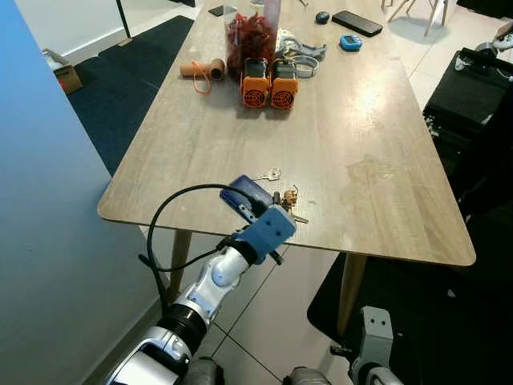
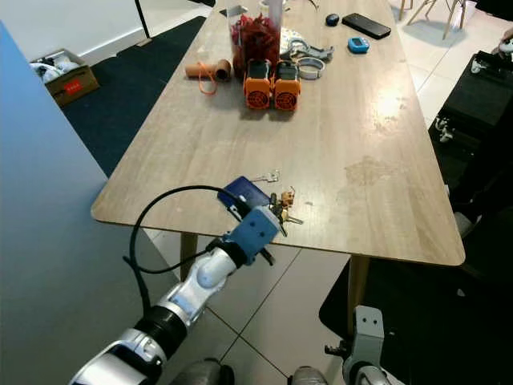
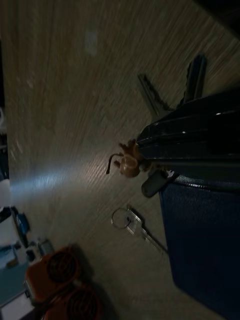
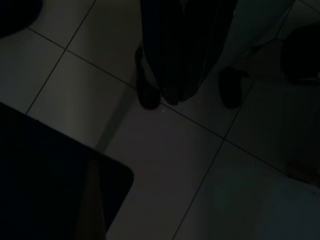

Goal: Hang keys on a hook

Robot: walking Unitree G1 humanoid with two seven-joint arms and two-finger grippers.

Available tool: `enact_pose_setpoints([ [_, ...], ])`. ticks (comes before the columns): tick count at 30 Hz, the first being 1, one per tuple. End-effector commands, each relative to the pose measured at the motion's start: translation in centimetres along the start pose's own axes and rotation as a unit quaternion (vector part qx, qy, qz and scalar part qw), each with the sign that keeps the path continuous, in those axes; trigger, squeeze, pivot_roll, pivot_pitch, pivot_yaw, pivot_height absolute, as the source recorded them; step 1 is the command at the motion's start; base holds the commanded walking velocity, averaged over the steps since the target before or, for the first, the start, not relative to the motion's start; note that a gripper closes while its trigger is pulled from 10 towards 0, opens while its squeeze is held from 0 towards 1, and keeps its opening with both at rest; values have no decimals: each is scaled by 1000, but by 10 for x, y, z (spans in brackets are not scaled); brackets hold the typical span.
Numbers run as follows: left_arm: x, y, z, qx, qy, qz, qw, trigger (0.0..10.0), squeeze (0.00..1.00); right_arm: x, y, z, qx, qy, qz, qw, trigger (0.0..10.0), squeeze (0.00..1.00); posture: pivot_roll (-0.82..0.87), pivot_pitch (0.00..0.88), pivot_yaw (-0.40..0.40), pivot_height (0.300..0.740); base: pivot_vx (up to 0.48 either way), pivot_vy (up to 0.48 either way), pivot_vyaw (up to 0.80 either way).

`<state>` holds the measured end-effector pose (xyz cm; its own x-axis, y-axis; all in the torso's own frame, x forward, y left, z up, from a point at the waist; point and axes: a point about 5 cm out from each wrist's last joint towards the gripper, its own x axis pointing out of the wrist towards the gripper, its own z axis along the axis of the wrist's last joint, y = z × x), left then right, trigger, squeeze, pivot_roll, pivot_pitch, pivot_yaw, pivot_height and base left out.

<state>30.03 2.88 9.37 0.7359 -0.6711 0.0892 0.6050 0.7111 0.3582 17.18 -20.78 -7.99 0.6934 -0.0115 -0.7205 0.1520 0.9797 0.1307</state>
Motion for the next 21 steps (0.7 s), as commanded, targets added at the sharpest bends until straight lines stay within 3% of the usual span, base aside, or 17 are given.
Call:
enact_pose_setpoints([
  [1, -4, -1, -4, -11, 7, -9, 1000, 10000, 400, -1, -2, -2, -3, 4, -3, 1000, 10000, 0, 38, 126, -1, 740, 0, 0, 0],
  [2, -5, -1, -5, -25, 12, -9, 1000, 10000, 1000, -1, -3, -2, -4, 5, -4, 1000, 10000, 0, 38, 126, -1, 740, 0, 0, 0],
  [7, -7, 0, -9, -30, 24, 2, 999, 10000, 1000, -1, -3, -2, -4, 5, -3, 1000, 10000, 0, 39, 128, -5, 740, 0, 0, 0],
  [8, -7, -1, -11, -36, 31, 0, 999, 10000, 94, -1, -3, -2, -4, 5, -3, 1000, 10000, 0, 39, 127, -5, 740, 0, 0, 0],
  [9, -7, -1, -11, -36, 31, 0, 999, 10000, 94, -1, -3, -2, -4, 5, -3, 1000, 10000, 0, 39, 127, -5, 740, 0, 0, 0],
  [10, -8, -2, -12, -37, 33, -2, 999, 10000, 0, -1, -3, -1, -4, 4, -3, 1000, 10000, 0, 39, 128, -5, 740, 0, 0, 0],
  [21, -10, -2, -15, -39, 43, -21, 998, 10000, 0, -1, -3, -2, -3, 8, -4, 1000, 10000, 0, 39, 130, -5, 740, 0, 0, 0],
])
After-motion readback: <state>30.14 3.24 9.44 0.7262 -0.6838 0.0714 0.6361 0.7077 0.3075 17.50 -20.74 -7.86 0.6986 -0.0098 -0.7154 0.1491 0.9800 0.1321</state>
